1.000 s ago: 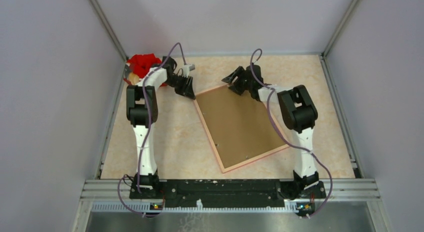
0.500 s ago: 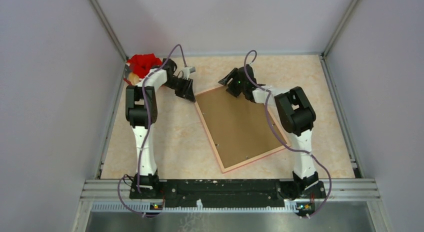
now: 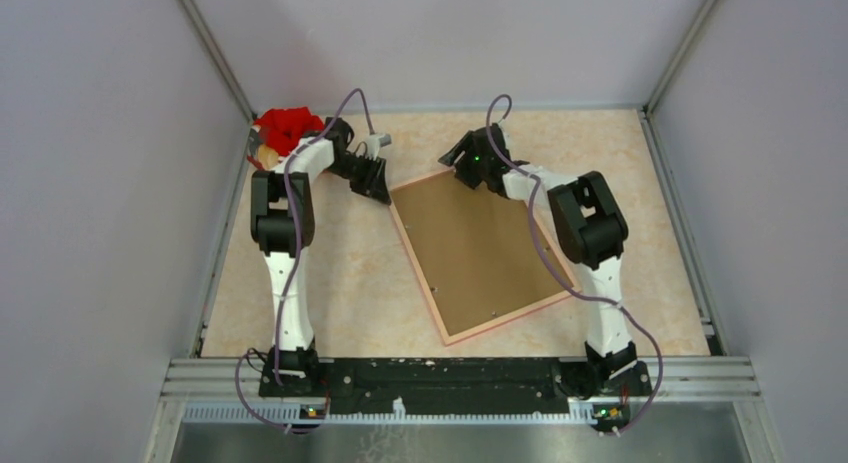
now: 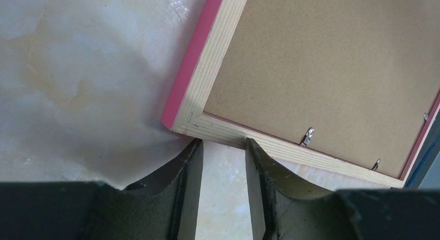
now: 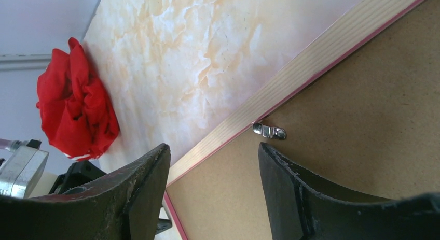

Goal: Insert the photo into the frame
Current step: Install the photo frame at the center of the board, then turn over the photo frame at the center of the board.

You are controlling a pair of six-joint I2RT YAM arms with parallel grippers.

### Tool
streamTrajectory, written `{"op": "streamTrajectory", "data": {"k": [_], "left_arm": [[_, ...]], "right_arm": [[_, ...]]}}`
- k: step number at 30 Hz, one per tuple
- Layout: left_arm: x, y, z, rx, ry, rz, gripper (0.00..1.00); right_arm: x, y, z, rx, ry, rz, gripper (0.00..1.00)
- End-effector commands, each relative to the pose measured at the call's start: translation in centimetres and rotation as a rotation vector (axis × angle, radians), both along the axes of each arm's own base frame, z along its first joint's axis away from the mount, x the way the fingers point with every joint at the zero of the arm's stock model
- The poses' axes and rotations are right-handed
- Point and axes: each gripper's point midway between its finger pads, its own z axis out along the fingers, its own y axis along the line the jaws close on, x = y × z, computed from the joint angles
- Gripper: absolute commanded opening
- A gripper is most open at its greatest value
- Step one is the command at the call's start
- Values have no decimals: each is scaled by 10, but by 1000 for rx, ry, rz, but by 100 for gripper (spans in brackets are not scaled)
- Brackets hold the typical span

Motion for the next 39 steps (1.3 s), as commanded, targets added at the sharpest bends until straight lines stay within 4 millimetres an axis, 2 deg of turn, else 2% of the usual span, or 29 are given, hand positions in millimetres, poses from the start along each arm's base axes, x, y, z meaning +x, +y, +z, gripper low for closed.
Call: {"op": "streamTrajectory", "data": {"k": [1,11,15,18,21,23,27,29,32,35,39], "left_arm": [[-4,0,16,9,-43,-27,42],[-7,0,15,5,-35,-32,42],[-9,-1,15,3,-30,-33,42],[-9,0,16,4,-34,-33,42],[-7,1,22,10,-42,-31,42],[-3,4,29,23,-56,-25,45],[7,18,54,42,-99,10,54],[10,27,70,52,-126,30,60],[6,43,88,81,-151,60,72],[-8,55,101,86,-159,84,81],[-39,71,103,96,-138,106,85]], "right_arm": [[9,0,-7,-18,-5,-16,63],[15,-11,-1,-56,-55,-60,57],[18,-4,5,-53,-88,-35,50],[19,2,7,-59,-98,-1,52],[14,12,28,-83,-153,59,56],[5,18,50,-98,-196,98,60],[-38,39,90,-163,-257,267,72],[-73,50,96,-223,-248,368,75],[-128,54,87,-331,-192,489,75],[-184,56,64,-445,-159,588,75],[-237,66,42,-609,-136,703,75]]}}
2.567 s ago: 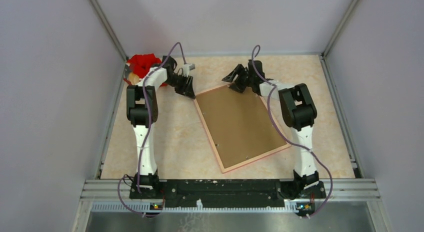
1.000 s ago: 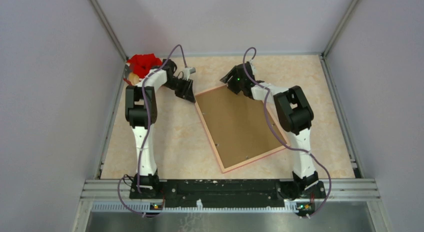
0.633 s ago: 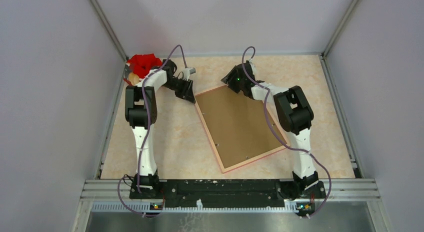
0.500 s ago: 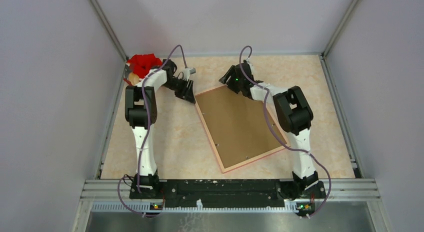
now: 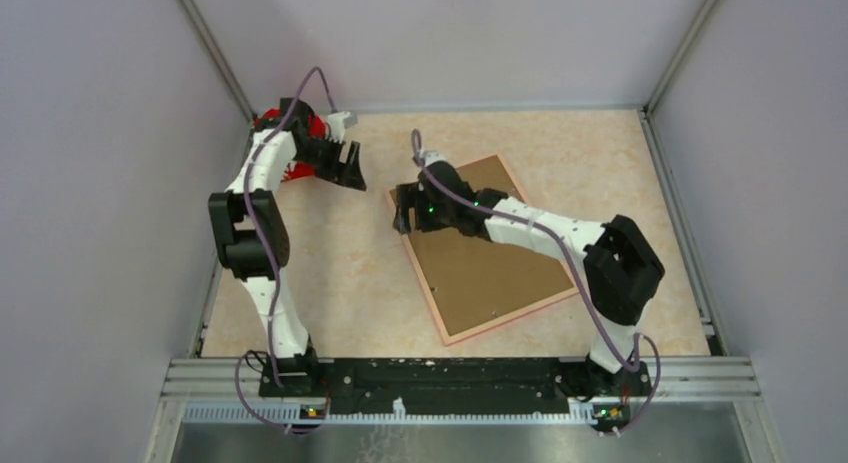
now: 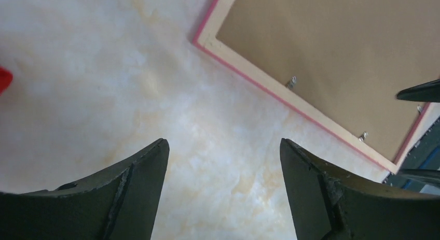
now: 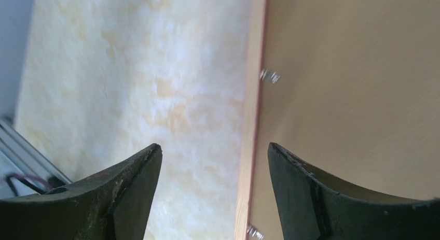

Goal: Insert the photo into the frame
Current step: Turn over the photo frame at the center of the board.

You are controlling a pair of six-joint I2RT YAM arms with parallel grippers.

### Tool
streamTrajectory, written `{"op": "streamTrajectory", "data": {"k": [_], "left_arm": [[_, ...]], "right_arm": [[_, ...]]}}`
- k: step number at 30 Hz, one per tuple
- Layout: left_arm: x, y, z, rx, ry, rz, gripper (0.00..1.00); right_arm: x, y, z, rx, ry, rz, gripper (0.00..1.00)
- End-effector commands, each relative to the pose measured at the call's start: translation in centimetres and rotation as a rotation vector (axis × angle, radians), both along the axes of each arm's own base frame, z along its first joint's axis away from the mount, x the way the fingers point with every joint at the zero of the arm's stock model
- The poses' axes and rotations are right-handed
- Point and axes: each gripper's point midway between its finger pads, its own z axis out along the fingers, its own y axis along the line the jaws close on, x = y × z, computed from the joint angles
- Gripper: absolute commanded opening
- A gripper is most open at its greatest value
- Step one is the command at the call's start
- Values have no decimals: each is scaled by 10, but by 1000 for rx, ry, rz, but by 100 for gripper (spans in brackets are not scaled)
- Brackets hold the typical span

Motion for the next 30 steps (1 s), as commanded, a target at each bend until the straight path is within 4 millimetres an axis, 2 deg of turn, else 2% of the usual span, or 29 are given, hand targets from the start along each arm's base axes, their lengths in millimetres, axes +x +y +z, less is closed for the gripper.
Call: {"op": "streamTrajectory", "data": {"k": [1,3,6,10,16,21,26,28,30], "left_arm": [[-41,15,21,18,-7,10,85],[-54,18,24,19,-2,10,86],[-73,22,33,17,-12,3,86],[-92,23,40,25,-27,-5,85],[-115,26,28,55,-22,-25,83],[-126,28,20,77,-65,-52,84],[-125,27,16,83,-144,-82,84],[-124,25,16,73,-160,-92,84],[-122,23,17,63,-187,-109,84]], "right_arm": [[-57,-13,-45,-298,18,105,75],[-71,-11,-52,-355,12,123,74],[-80,-9,-61,-410,-4,133,69],[-81,-10,-70,-460,-26,133,63],[-81,-2,-89,-494,-28,152,53],[-80,5,-105,-529,-9,163,49],[-79,8,-110,-543,-9,158,46],[-77,9,-107,-543,-17,151,37],[-74,9,-101,-544,-30,142,23]]}}
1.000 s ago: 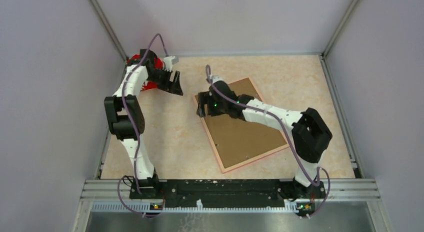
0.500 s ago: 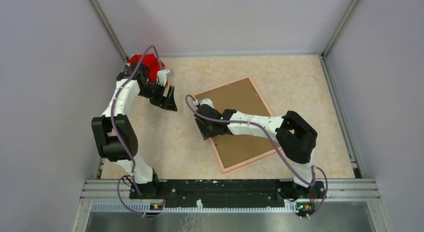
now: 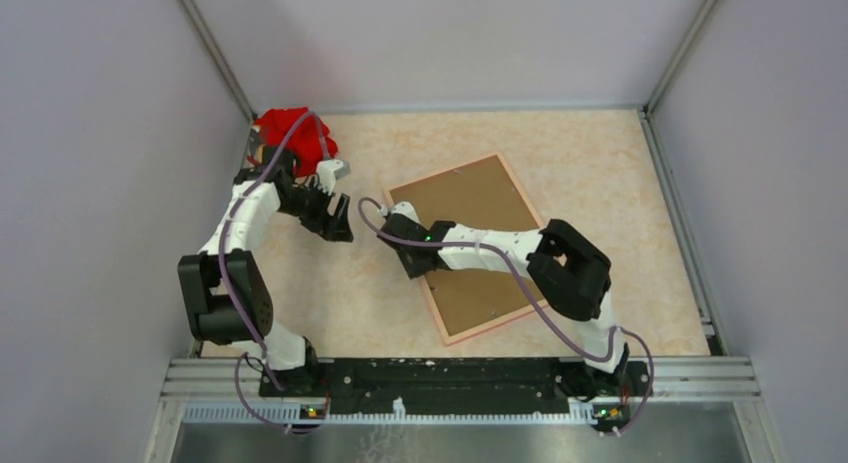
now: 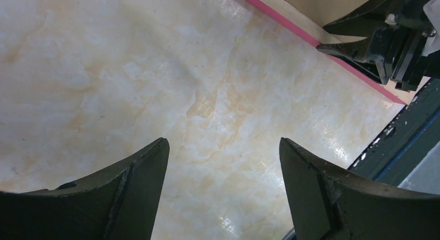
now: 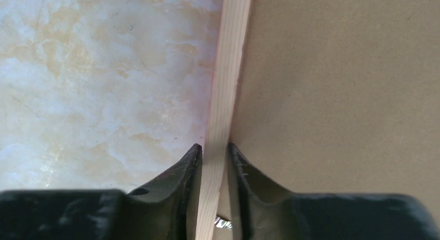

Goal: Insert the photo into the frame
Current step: Turn over the photo frame at the center of the board.

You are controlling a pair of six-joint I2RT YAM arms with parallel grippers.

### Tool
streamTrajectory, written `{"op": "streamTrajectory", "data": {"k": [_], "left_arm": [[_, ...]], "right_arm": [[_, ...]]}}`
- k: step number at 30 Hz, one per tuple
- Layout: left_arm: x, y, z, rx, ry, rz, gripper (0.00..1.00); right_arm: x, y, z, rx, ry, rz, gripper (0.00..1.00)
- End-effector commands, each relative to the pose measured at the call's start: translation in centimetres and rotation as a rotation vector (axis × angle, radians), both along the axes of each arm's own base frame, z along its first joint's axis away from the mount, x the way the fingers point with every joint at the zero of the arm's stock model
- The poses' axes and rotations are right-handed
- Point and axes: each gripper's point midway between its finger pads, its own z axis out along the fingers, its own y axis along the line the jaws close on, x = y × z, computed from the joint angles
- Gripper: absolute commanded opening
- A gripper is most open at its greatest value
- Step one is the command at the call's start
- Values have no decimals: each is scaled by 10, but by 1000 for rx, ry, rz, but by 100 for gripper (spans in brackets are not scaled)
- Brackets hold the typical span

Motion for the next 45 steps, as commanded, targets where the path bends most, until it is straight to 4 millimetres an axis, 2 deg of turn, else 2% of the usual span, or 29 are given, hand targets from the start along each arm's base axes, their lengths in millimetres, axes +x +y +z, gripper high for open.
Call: {"op": "streamTrajectory", "data": {"k": [1,3,6,9,12,15,18,23,26,30,35,39,45], "left_arm": [[14,-5,14,-27,-163,-73,84],[12,-8,15,-38,-203,-118,86],[3,-13,18,-38,-310,-233,87],[-2,-15,25,3,-489,-351,90],[-4,-22,47,60,-723,-492,91],[0,-32,79,163,-992,-611,90],[-7,-41,100,258,-1261,-720,90],[-23,-52,114,444,-1669,-872,94],[-21,-56,132,493,-1836,-856,97],[-19,-76,150,480,-1912,-904,98],[-11,-97,153,519,-1950,-1014,91],[-5,-109,149,552,-1951,-1105,77],[8,-109,137,598,-1845,-1198,57]], "right_arm": [[8,9,14,3,-49,-8,12],[12,11,25,9,-69,-9,0],[15,15,44,33,-84,-10,0],[14,25,81,107,-88,14,0],[8,34,125,222,-50,46,0],[4,36,161,363,35,70,0],[-5,36,186,491,128,89,0],[-13,30,224,608,183,112,0],[-18,27,240,628,200,134,0],[-27,27,251,656,245,163,0],[-29,28,263,668,251,178,0],[-29,26,270,662,246,179,0],[-29,20,270,624,234,183,0]]}}
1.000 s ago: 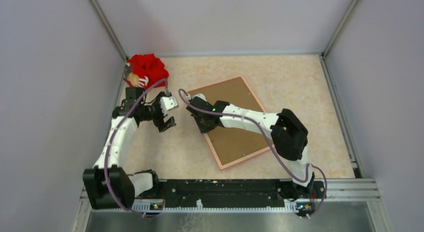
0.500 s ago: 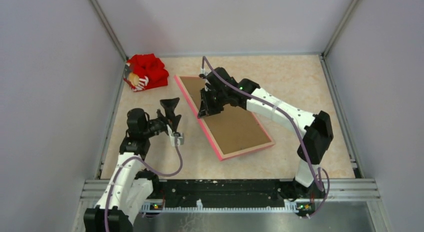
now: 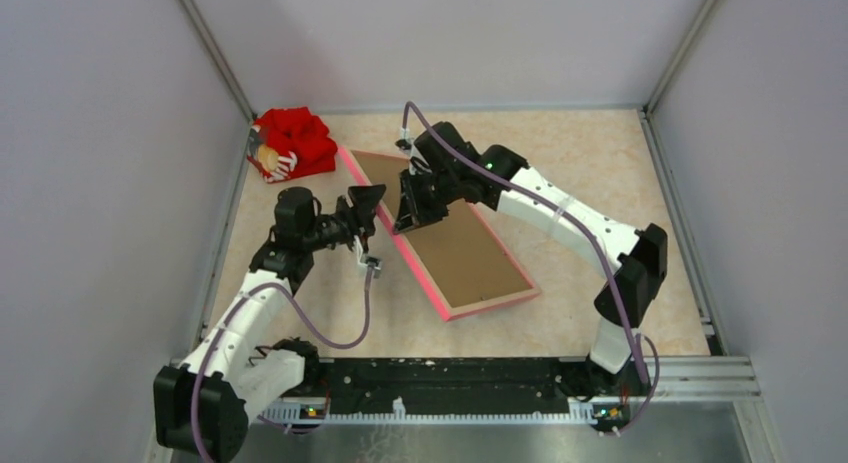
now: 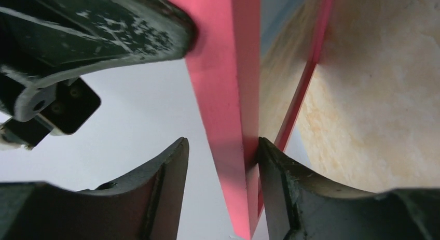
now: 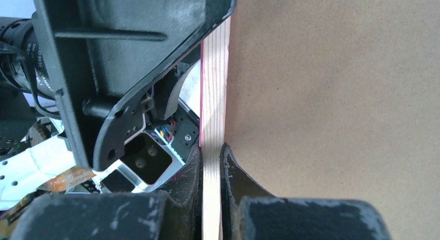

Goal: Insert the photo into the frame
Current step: Turn over the photo frame at the center of the board.

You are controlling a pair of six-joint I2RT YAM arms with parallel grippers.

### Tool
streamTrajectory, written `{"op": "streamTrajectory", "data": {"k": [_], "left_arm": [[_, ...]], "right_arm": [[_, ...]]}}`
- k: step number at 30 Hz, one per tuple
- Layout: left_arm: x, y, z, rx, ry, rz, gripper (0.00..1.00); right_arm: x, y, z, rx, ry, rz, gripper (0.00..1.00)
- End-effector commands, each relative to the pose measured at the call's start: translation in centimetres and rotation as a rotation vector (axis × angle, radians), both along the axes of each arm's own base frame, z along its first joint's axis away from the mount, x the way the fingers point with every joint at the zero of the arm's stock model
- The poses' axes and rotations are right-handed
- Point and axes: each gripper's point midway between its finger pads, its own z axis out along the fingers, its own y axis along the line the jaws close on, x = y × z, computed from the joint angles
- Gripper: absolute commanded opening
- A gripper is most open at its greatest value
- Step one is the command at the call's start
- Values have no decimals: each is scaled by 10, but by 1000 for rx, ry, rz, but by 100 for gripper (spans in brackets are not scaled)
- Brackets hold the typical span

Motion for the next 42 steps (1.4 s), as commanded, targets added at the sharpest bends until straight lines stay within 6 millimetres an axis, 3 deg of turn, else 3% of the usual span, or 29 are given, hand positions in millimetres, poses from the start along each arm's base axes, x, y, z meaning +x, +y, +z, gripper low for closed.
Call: {"op": "streamTrajectory", "data": {"k": [1,3,6,8,11,14,20,30,36,42], "left_arm": [[6,-4,6,93,-15,-17,52],[11,-4,6,110,5,-3,42],[18,-6,10,119,54,16,33],[23,-11,19,105,102,27,28],[29,-20,35,74,148,34,24],[33,-28,46,66,166,29,26],[33,-34,61,24,223,33,27],[25,-36,71,-31,308,32,29],[26,-37,84,-83,350,49,31],[26,-36,89,-93,345,57,30]], "right_arm": [[-3,4,56,112,-100,38,0],[-1,-1,57,92,-119,33,0],[9,-11,67,38,-188,9,42],[14,-19,81,10,-240,3,54],[20,-29,97,-37,-305,4,66],[20,-39,98,-126,-357,19,75],[11,-66,57,-351,-388,10,77],[-15,-94,66,-358,-459,28,77],[-9,-110,53,-511,-538,5,72],[-3,-110,48,-567,-606,13,69]]}}
